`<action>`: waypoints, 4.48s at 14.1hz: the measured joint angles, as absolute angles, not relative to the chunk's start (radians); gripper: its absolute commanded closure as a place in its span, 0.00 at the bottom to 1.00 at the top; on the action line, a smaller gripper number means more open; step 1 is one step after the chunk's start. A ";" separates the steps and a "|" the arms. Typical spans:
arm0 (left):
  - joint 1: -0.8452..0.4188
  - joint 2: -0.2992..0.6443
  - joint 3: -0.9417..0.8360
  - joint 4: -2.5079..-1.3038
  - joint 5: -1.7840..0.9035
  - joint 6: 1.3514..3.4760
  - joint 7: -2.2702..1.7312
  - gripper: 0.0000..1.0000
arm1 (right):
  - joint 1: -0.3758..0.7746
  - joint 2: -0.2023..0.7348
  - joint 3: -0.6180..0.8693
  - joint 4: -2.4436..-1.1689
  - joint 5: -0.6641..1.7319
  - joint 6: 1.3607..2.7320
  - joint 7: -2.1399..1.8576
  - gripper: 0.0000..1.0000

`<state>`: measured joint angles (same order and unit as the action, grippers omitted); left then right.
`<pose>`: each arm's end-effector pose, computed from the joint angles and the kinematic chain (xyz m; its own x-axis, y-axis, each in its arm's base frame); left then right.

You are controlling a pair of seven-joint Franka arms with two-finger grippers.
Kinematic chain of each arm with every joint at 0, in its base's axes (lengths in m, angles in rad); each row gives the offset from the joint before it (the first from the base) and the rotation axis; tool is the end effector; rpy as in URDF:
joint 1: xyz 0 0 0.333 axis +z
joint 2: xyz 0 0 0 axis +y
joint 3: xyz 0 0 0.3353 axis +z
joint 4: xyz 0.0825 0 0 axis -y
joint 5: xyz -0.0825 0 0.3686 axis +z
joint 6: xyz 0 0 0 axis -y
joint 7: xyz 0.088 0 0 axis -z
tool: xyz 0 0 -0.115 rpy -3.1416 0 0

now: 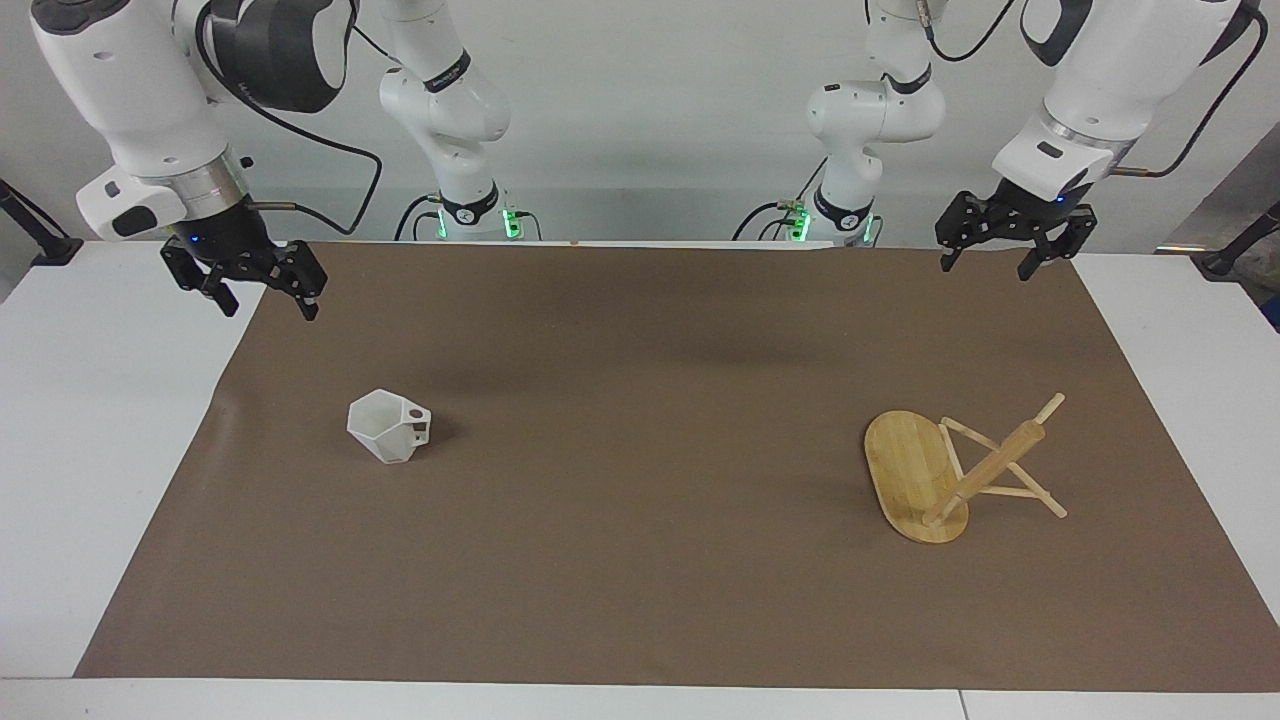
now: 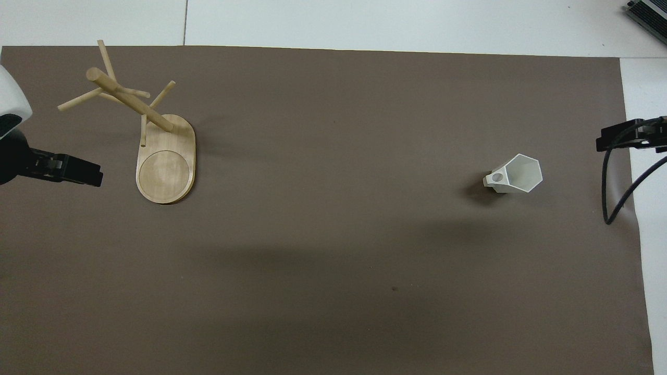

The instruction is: Hang cup on rack

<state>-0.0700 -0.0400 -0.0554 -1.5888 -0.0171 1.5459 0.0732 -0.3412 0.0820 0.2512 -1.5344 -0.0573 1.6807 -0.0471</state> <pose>0.5190 -0.0681 0.6466 0.9803 -0.1977 -0.0019 -0.1976 -0.9802 0.0151 0.5727 -0.0640 0.6184 0.9971 -0.0386 0.0649 -0.0413 -0.9983 0.0400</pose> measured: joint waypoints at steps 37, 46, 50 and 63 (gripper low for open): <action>-0.059 -0.042 -0.054 -1.594 -0.018 1.536 0.068 0.00 | -0.342 0.077 0.251 -1.842 -0.057 1.992 -0.055 0.00; -0.056 -0.044 -0.053 -1.606 -0.018 1.537 0.068 0.00 | -0.347 0.147 0.240 -1.993 -0.057 2.231 -0.055 0.00; -0.053 -0.048 -0.052 -1.618 -0.018 1.545 0.068 0.00 | -0.348 0.177 0.239 -2.032 -0.057 2.303 -0.040 0.00; -0.041 -0.067 -0.053 -1.653 -0.018 1.560 0.068 0.00 | -0.347 0.181 0.241 -2.047 -0.055 2.275 0.009 1.00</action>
<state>-0.0410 -0.0673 -0.0526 -1.6528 -0.0178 1.5602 0.0680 -0.3472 0.1811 0.2406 -2.0472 -0.0551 2.2748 0.0089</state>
